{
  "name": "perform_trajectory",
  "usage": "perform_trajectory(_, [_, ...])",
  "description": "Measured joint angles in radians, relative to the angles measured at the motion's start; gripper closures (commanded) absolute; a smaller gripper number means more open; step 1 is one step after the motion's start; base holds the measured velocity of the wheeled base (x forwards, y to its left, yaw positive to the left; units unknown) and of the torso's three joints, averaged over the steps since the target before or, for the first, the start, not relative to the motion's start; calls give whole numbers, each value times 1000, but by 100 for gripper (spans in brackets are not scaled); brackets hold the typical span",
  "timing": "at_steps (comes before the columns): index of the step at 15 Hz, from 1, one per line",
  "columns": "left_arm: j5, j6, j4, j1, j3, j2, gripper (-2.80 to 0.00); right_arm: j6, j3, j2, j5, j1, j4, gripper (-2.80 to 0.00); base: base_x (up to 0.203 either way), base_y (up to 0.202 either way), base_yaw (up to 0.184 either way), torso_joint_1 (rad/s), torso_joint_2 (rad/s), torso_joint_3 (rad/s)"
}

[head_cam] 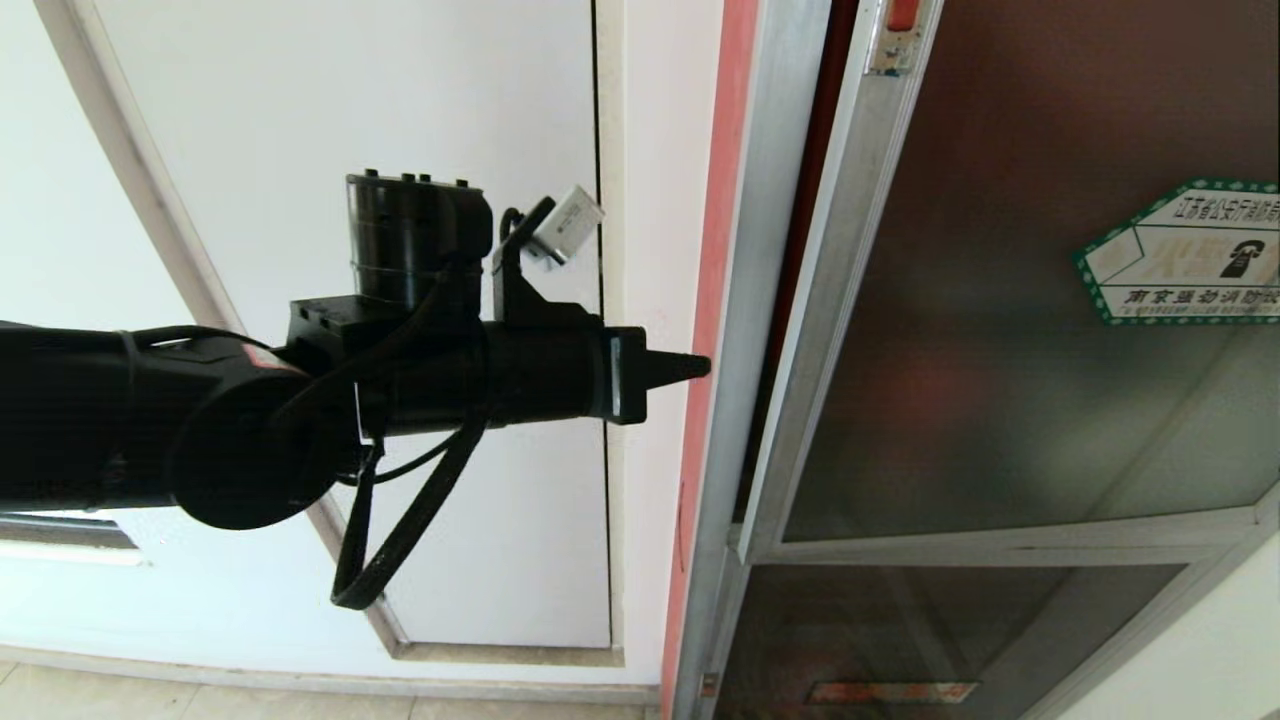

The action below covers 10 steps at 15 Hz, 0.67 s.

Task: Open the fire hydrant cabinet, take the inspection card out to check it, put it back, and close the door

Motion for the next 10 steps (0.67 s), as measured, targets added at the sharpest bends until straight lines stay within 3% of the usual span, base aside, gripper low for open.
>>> perform_trajectory(3, [3, -7, -88, -13, -9, 56, 0, 0, 0, 0, 0, 0, 0, 0, 0, 0, 0, 0, 0, 0])
perform_trajectory(10, [13, -9, -91, -54, -104, 147, 0, 0, 0, 0, 0, 0, -2, 0, 0, 0, 0, 0, 0, 0])
